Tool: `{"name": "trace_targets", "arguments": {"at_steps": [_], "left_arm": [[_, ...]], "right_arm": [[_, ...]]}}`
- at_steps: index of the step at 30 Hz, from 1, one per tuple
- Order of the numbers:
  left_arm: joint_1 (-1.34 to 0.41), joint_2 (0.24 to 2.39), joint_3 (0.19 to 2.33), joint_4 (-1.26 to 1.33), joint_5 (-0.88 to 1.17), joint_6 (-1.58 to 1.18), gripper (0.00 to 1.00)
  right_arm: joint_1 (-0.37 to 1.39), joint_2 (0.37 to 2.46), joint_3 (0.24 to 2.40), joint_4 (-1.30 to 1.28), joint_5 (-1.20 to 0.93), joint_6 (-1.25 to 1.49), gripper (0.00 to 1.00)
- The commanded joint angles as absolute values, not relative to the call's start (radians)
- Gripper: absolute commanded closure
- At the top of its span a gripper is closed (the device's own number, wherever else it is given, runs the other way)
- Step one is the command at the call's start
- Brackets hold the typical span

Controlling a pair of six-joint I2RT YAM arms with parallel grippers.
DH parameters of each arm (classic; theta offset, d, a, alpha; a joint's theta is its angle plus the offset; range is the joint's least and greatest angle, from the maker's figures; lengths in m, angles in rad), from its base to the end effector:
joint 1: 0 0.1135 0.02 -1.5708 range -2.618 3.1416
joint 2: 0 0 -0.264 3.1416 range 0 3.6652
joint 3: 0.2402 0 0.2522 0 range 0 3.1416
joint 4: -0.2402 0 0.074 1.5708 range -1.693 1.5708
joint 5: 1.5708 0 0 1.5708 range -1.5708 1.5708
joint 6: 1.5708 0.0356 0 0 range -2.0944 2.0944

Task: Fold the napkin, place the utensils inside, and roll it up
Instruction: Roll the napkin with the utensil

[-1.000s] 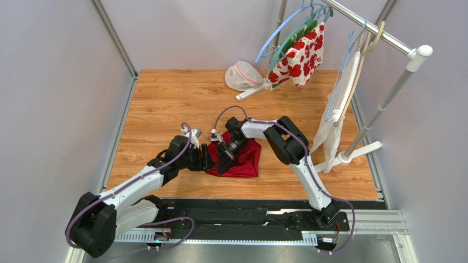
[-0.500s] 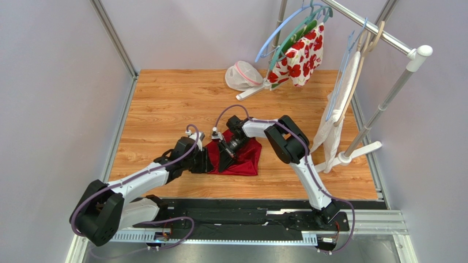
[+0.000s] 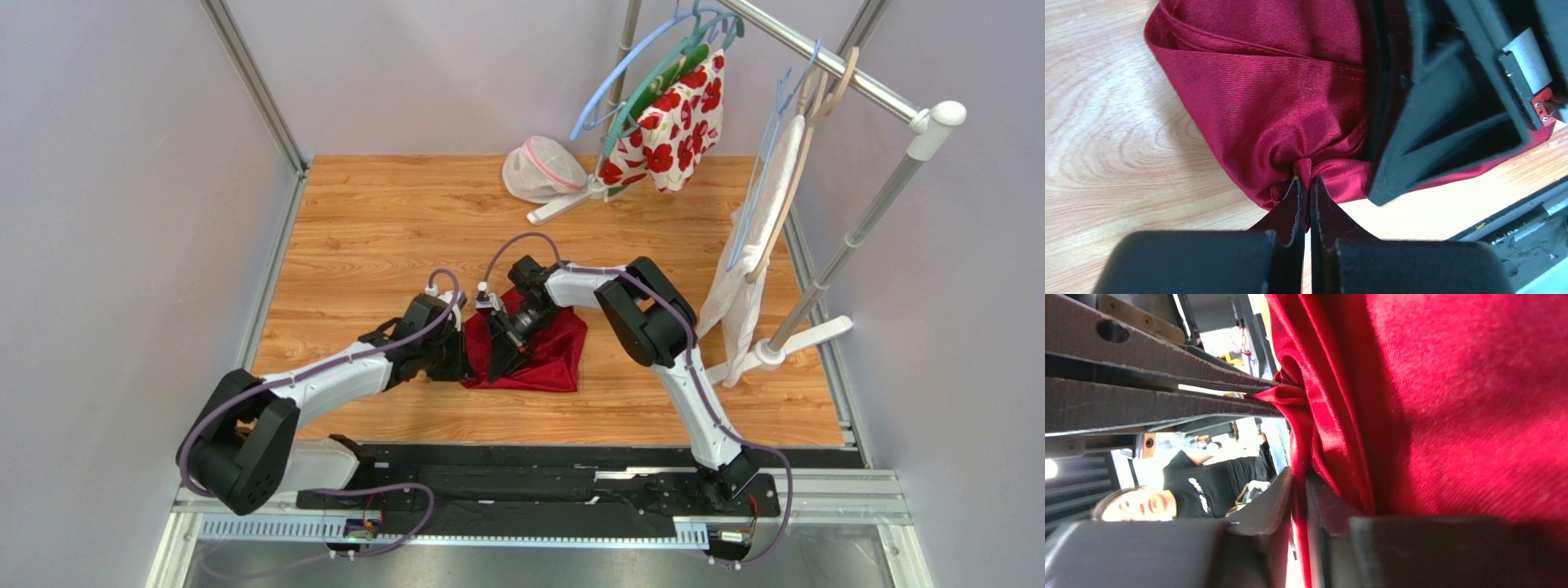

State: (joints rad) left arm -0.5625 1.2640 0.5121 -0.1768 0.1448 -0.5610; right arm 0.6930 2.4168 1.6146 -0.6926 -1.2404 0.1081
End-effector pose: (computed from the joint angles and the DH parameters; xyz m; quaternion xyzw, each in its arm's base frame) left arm 0.1881 -0.1246 0.1542 0.0235 0.9464 -0.2257 0.2298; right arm 0.3151 0.3054 0.0688 0.2556 -0.7723 -0.5469 0.1980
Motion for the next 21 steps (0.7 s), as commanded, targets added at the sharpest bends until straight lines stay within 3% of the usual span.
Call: {"name": "trace_targets", "arguments": {"at_steps": [1,4,10,16,21], "left_arm": [[-0.554,1.308,0.581,-0.265,0.182,-0.56,1.0],[-0.52,1.341,0.598,-0.284,0.253,-0.561,1.0],[-0.434,1.396,0.635,-0.304,0.376,-0.549,1.0],[-0.4,1.442,0.667,-0.331,0.435,-0.546,1.0],[-0.394,1.451,0.667,-0.334,0.457,-0.552,1.0]], "right_arm": [[0.675,2.297,1.534,-0.614,-1.042,0.103,0.55],[0.664,2.189,1.439,-0.536,-0.991,0.117,0.38],[0.658,1.873,1.145,-0.303,-0.821,0.095,0.24],[0.736,1.559,0.831,-0.033,-0.525,-0.035,0.2],[0.82,1.43,0.741,0.029,-0.3,-0.149,0.19]]}}
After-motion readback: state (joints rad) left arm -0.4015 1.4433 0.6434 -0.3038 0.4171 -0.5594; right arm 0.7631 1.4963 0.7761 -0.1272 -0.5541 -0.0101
